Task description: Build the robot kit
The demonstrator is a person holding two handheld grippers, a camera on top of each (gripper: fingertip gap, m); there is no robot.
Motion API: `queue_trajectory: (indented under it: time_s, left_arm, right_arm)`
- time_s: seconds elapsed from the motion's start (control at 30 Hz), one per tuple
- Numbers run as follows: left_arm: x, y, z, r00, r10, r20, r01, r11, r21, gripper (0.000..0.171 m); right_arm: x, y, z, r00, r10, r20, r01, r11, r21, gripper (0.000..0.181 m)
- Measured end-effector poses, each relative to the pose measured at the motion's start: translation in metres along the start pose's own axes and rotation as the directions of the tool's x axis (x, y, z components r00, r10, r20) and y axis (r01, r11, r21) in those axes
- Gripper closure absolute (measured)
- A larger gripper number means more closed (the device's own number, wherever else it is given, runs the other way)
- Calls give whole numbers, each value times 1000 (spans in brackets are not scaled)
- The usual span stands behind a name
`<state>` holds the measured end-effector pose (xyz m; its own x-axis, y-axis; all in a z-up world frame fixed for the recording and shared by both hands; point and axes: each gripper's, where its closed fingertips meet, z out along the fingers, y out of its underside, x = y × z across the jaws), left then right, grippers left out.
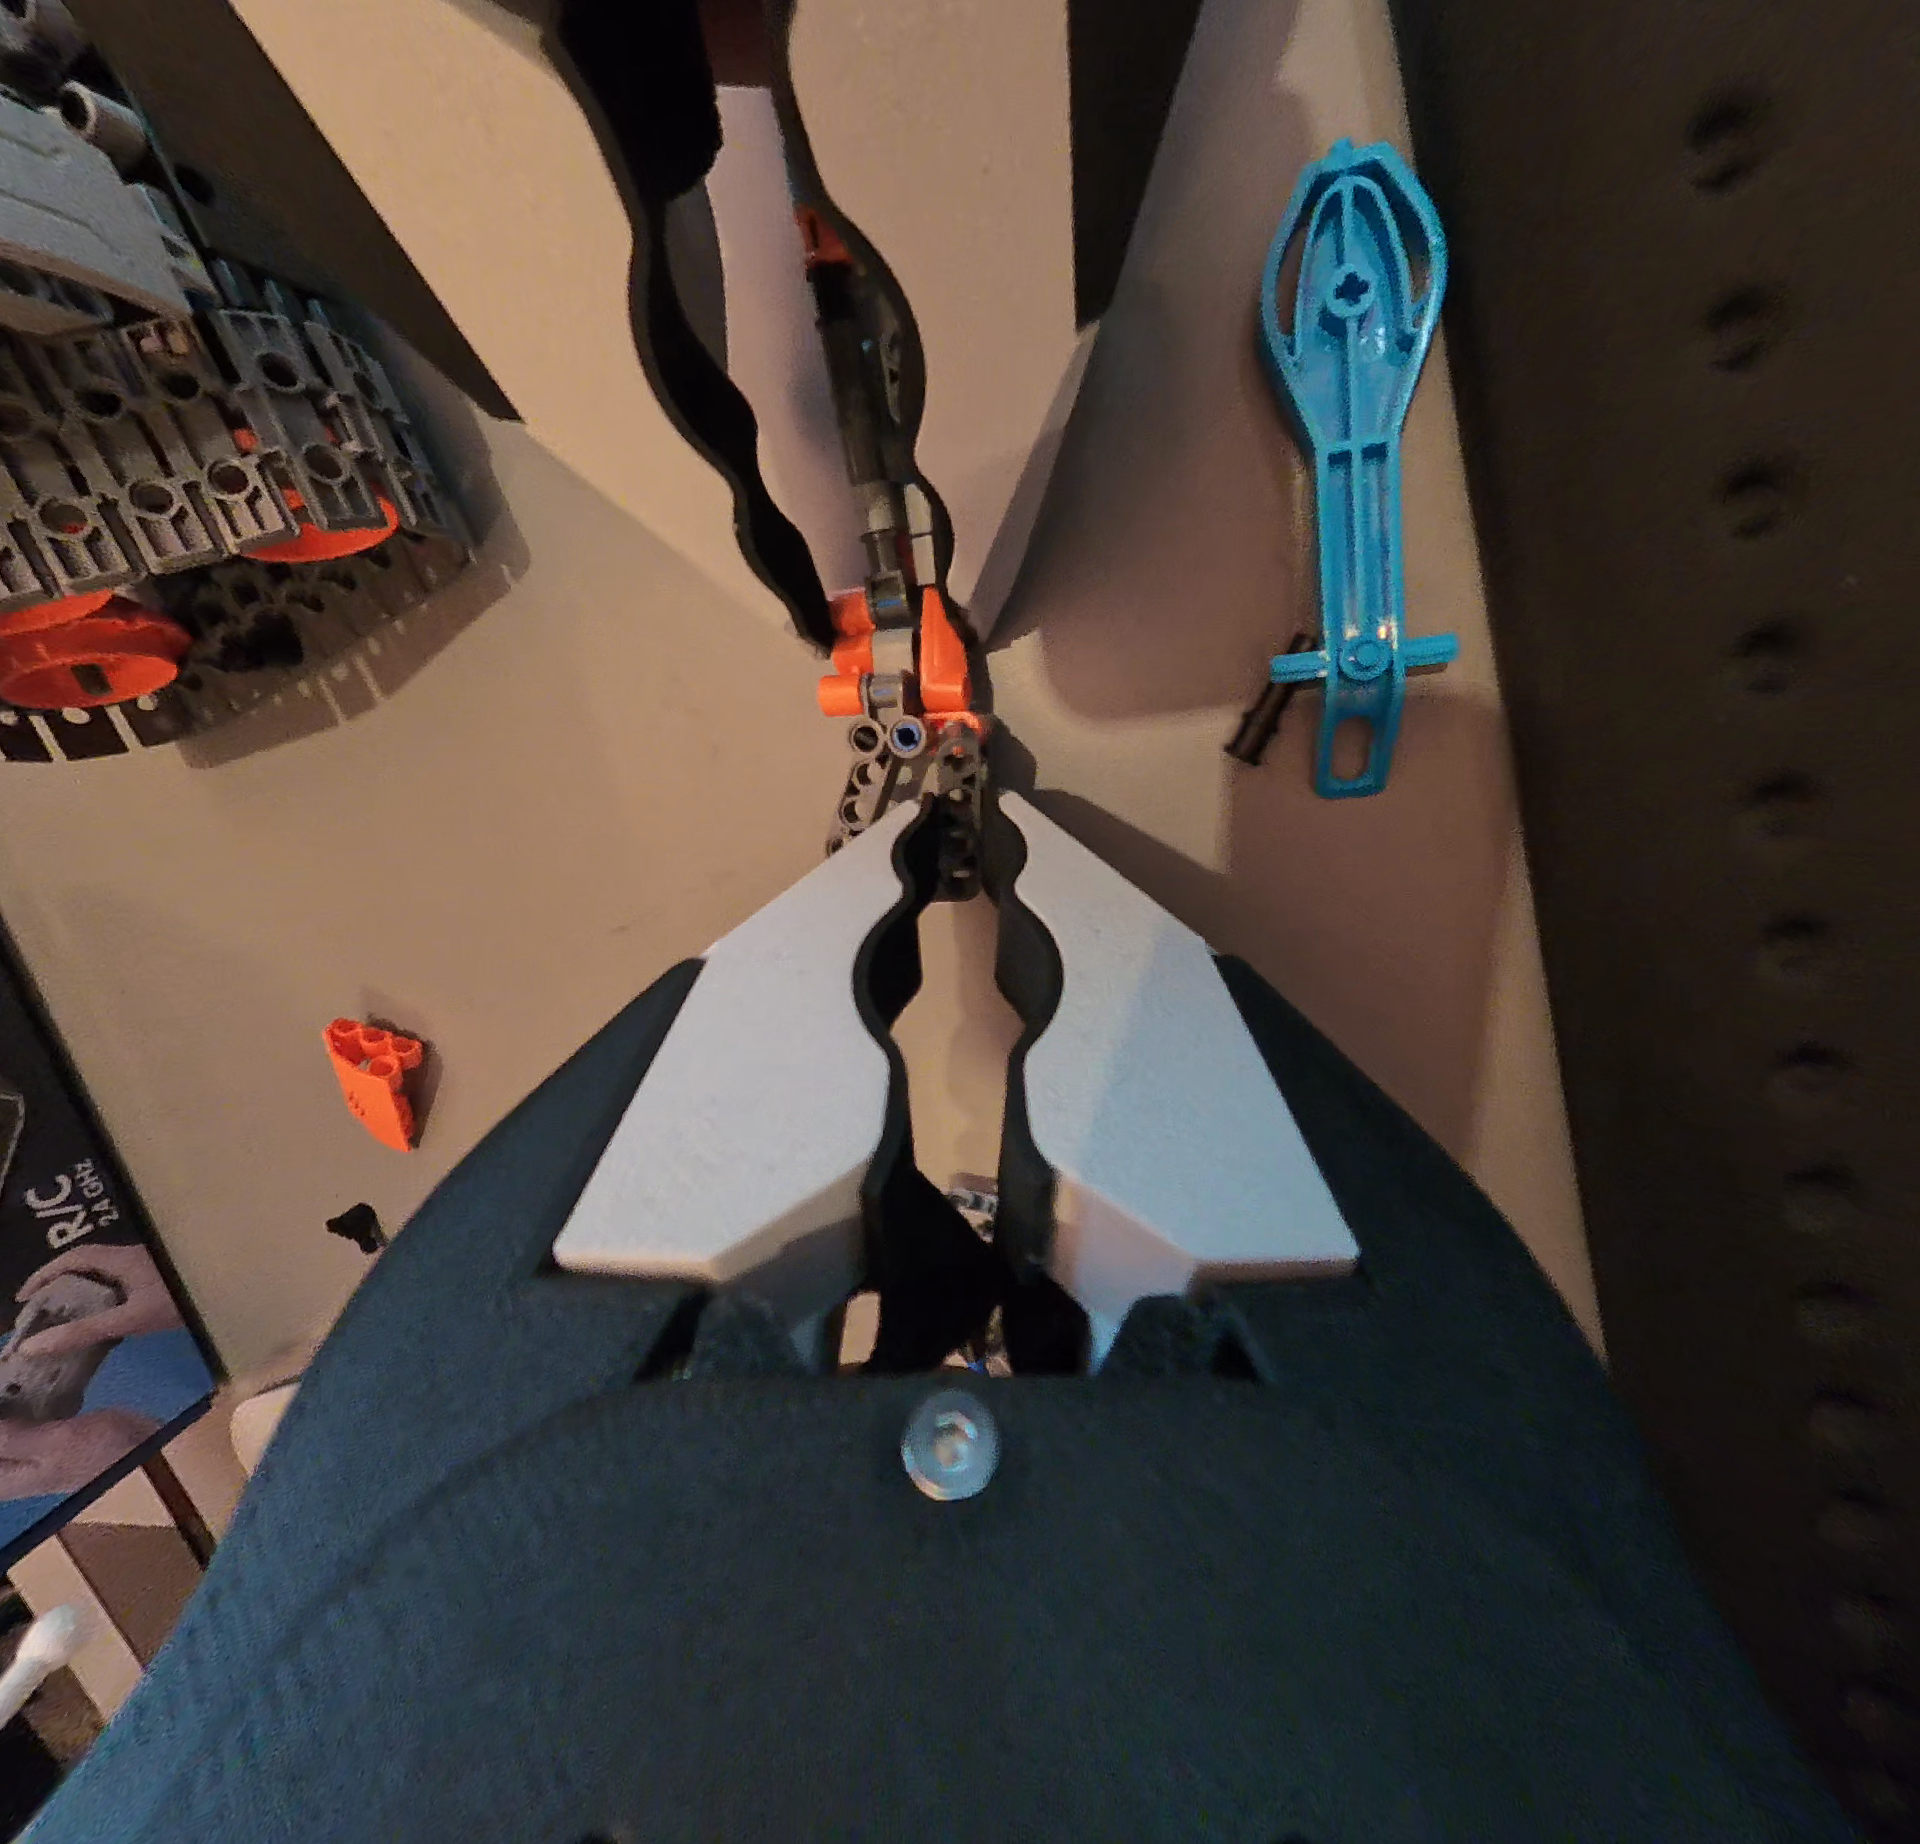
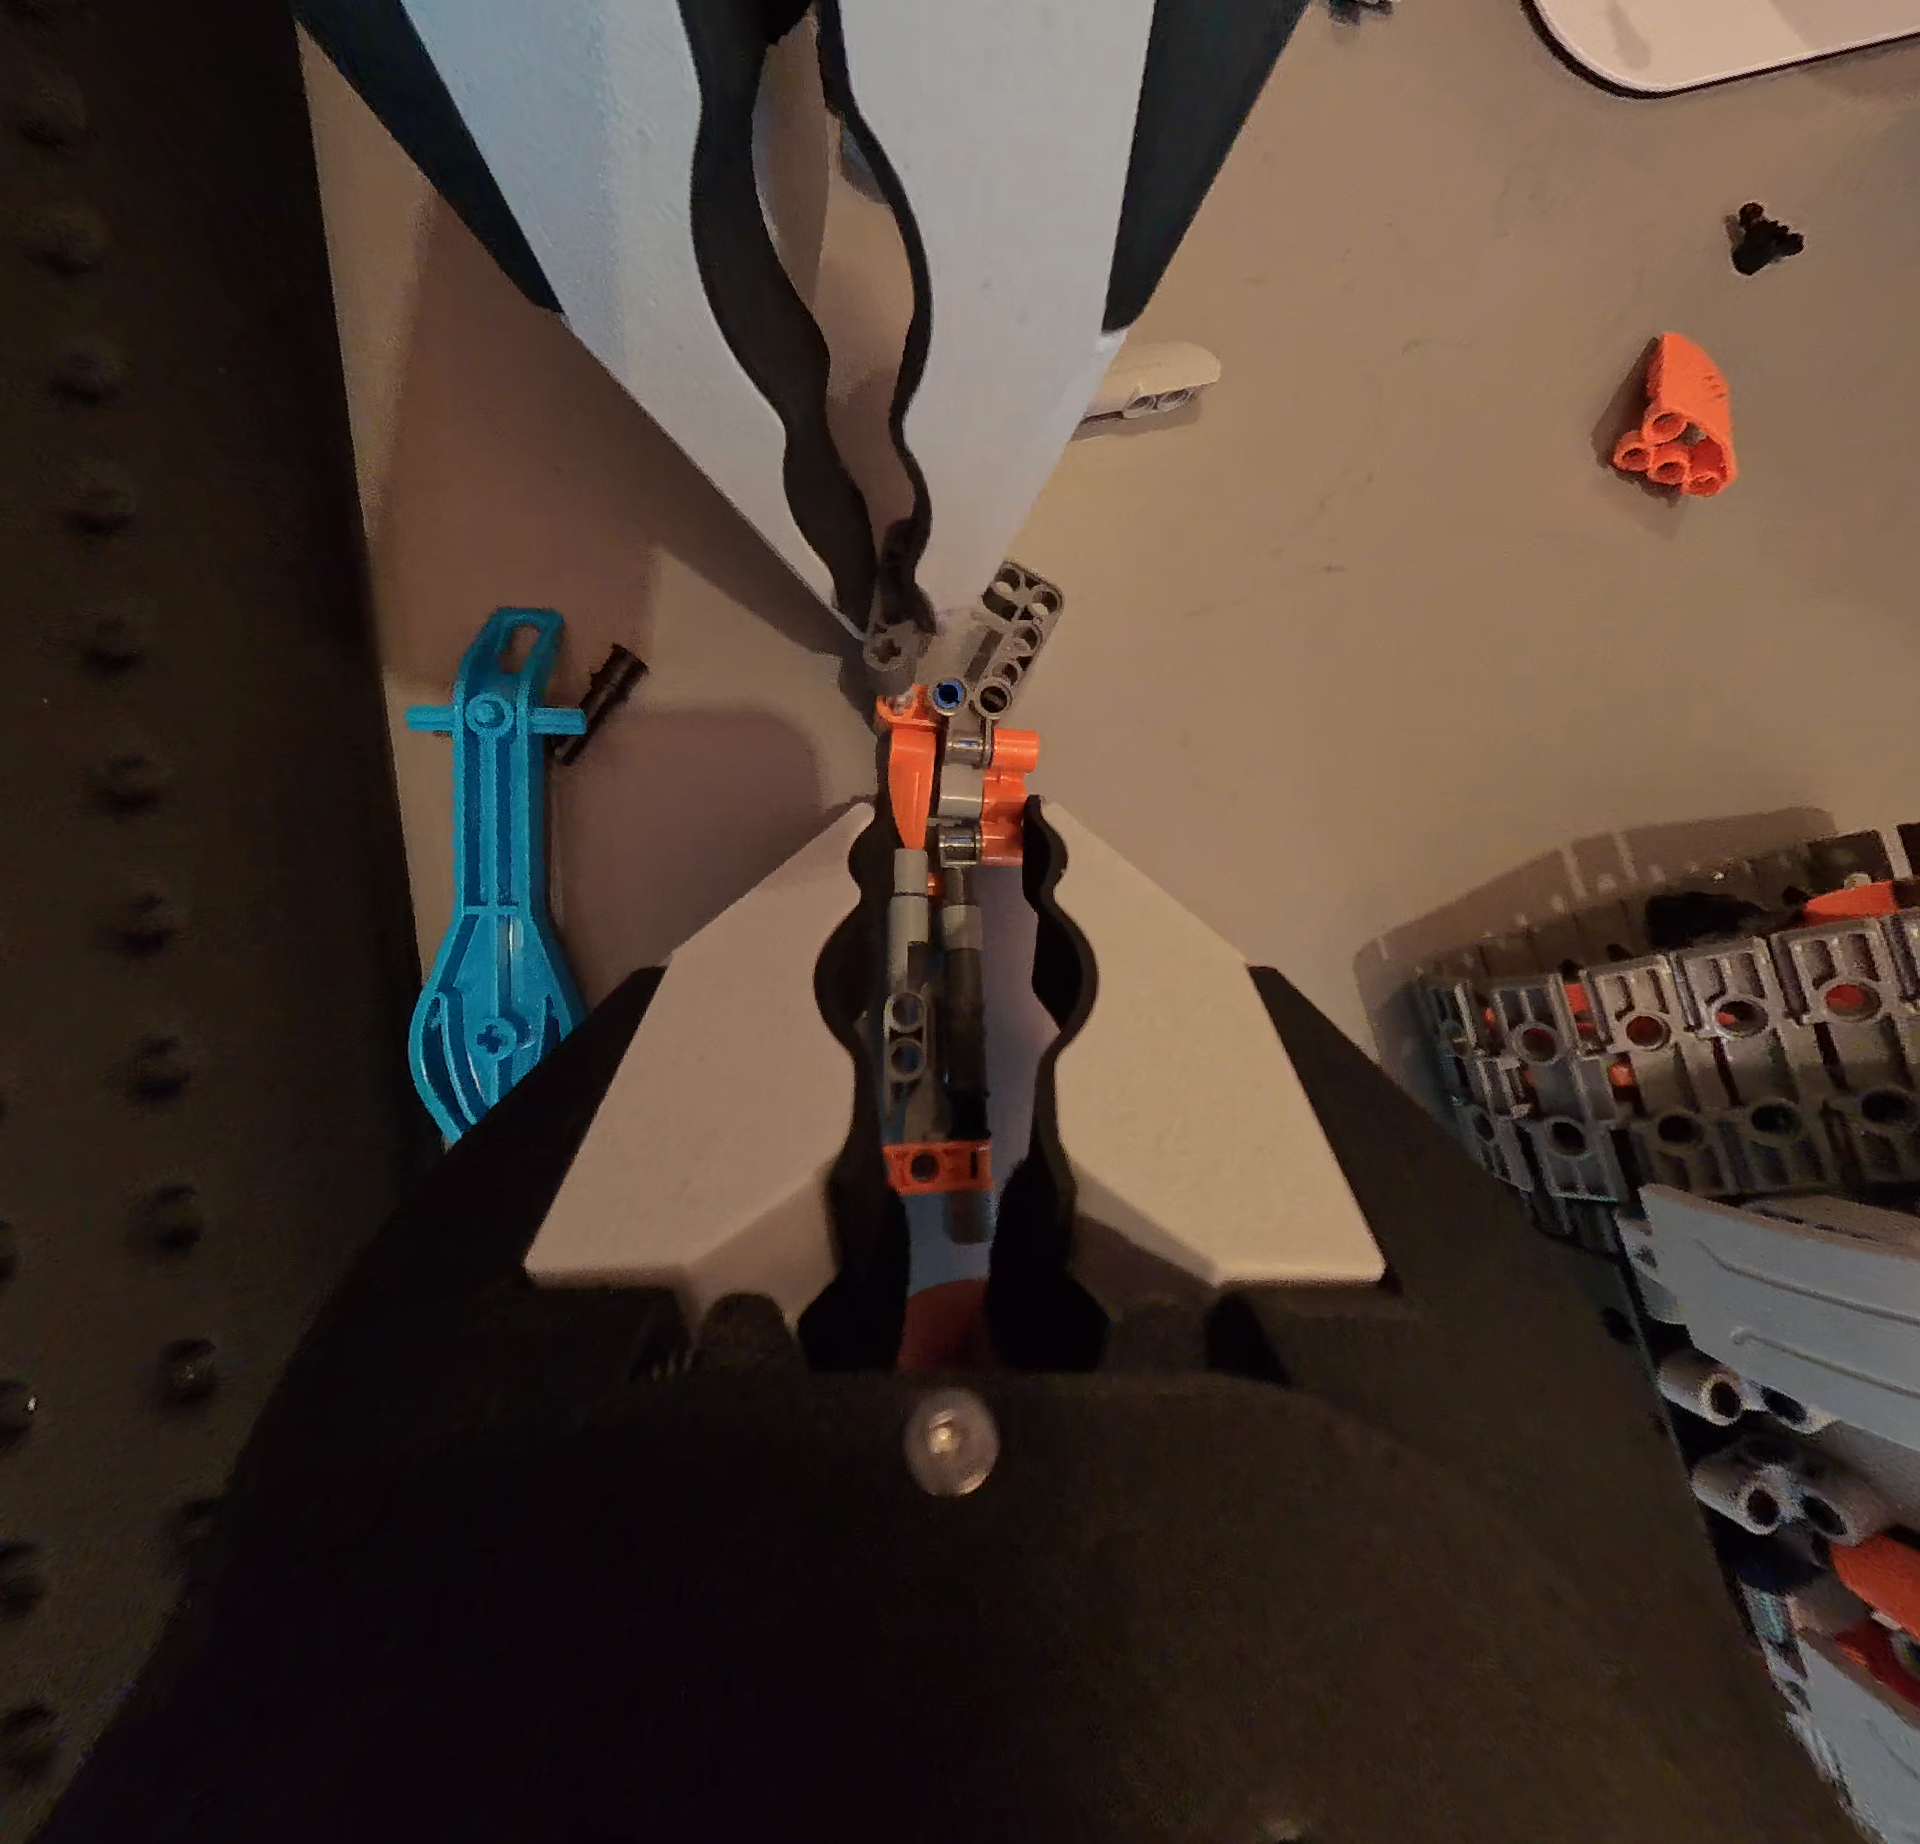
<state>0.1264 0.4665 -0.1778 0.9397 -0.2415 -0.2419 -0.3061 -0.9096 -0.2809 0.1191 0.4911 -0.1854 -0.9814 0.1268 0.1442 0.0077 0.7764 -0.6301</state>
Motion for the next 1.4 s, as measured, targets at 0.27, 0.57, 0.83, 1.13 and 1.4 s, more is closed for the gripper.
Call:
queue_trajectory:
  time_s: [0.27, 0.57, 0.83, 1.13, 1.4]
  left_arm:
    - [1, 0, 6, 999, -24, -30, 23, 1000, -18, 166]
    - [1, -1, 7, 999, -23, -31, 22, 999, -39, 166]
    - [-1, 1, 6, 999, -25, -28, 23, 997, -75, 166]
    - [-1, -3, 8, 999, -12, -34, 9, 995, -101, 166]
    - [-3, -2, 8, 999, 2, -33, -7, 989, -149, 166]
  right_arm:
    - [-1, -1, -1, 998, 53, 34, -55, 998, 44, 159]
    - [1, -13, -9, 958, 240, 159, -264, 951, 159, 150]
    - [2, -9, -1, 962, 242, 125, -258, 958, 125, 161]
    - [9, -20, -10, 944, 298, 144, -322, 926, 195, 152]
    - [5, -21, -7, 932, 319, 170, -350, 916, 196, 146]
